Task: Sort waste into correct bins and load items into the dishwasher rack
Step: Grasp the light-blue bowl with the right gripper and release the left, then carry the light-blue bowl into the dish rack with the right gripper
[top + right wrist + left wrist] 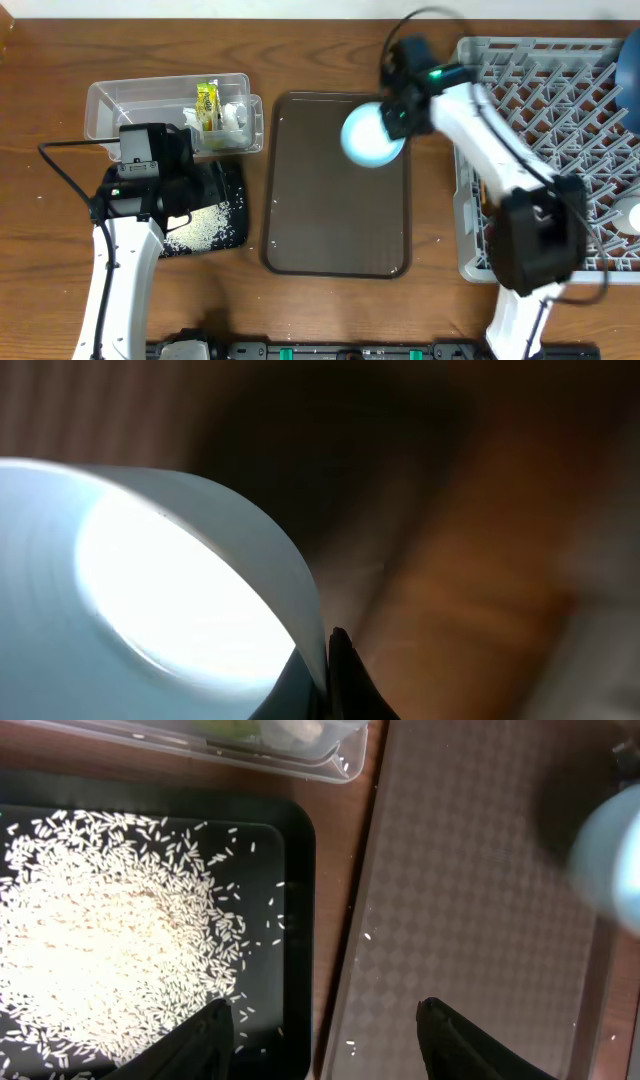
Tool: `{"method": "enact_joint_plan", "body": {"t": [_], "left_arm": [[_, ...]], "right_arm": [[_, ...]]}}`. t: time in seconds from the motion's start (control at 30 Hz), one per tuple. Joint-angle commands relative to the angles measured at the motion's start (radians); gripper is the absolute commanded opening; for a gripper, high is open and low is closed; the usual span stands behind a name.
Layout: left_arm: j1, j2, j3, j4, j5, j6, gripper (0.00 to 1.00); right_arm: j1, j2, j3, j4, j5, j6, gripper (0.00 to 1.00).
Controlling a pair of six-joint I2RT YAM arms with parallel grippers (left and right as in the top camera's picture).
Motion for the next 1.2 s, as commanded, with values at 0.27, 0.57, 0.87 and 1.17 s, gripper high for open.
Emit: {"method": "enact_joint_plan", "body": {"t": [0.27, 0.57, 0.87, 1.17], "left_arm": [[0.004, -0.007, 0.007, -0.003, -0.006, -0.002, 0.62], [0.004, -0.007, 0.007, -0.003, -0.006, -0.002, 0.62], [0.004, -0.007, 0.007, -0.002, -0.006, -0.002, 0.62], [0.004, -0.007, 0.007, -0.003, -0.005, -0.002, 0.62]], "right_arm": [[-0.196, -0.18, 0.043, 0.227, 0.903, -0.031, 0.01], [-0.342, -0.1, 0.043, 0.341, 1.075, -0.094, 0.01], [-0.421, 0.027, 0.043, 0.311, 1.075, -0.09, 0.01], [-0.404, 0.097, 0.042, 0.18, 0.999, 0.061, 0.01]]}}
